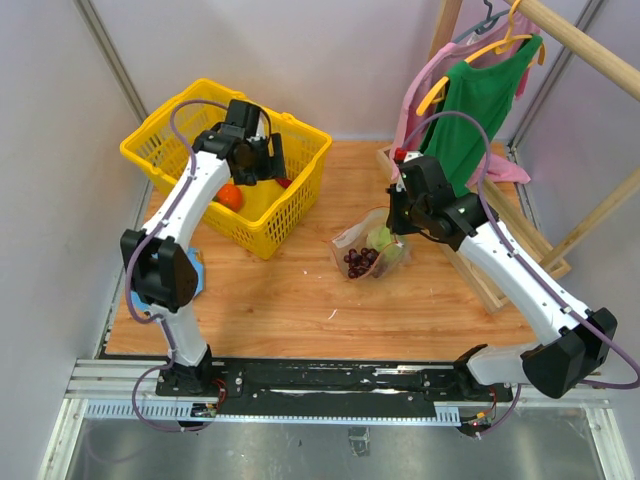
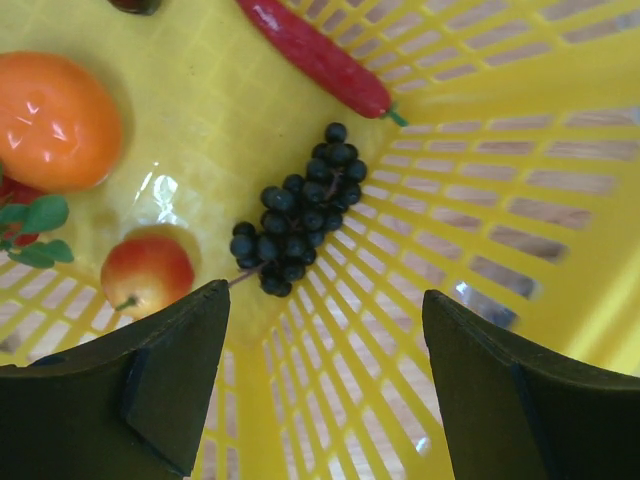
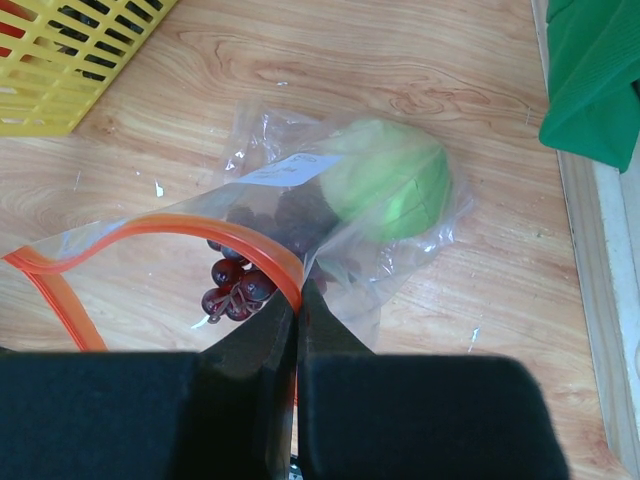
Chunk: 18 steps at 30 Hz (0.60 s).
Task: Place the food in the zip-top bag and seal the zipper
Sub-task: Pick up the fake fruit from the bin.
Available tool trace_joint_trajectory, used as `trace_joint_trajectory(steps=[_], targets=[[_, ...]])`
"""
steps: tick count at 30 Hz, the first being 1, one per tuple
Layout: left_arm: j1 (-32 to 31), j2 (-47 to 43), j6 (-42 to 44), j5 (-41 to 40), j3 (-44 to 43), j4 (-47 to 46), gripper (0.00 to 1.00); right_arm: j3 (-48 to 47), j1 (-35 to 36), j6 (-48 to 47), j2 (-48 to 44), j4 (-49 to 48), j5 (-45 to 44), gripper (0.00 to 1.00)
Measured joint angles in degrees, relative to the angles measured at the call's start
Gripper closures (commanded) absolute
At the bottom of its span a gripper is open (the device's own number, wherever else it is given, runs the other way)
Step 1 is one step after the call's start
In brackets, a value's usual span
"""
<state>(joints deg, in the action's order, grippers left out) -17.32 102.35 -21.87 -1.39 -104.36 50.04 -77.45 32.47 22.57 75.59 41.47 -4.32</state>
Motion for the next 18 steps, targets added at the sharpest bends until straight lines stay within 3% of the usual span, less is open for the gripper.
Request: trace_joint_trajectory(steps=[18], targets=[[2.73,20.15,9.62,6.71,-2.64,2.62,0.19,-0.17,-0.37,-1.20,0.13,0.13,1.70,0.99]])
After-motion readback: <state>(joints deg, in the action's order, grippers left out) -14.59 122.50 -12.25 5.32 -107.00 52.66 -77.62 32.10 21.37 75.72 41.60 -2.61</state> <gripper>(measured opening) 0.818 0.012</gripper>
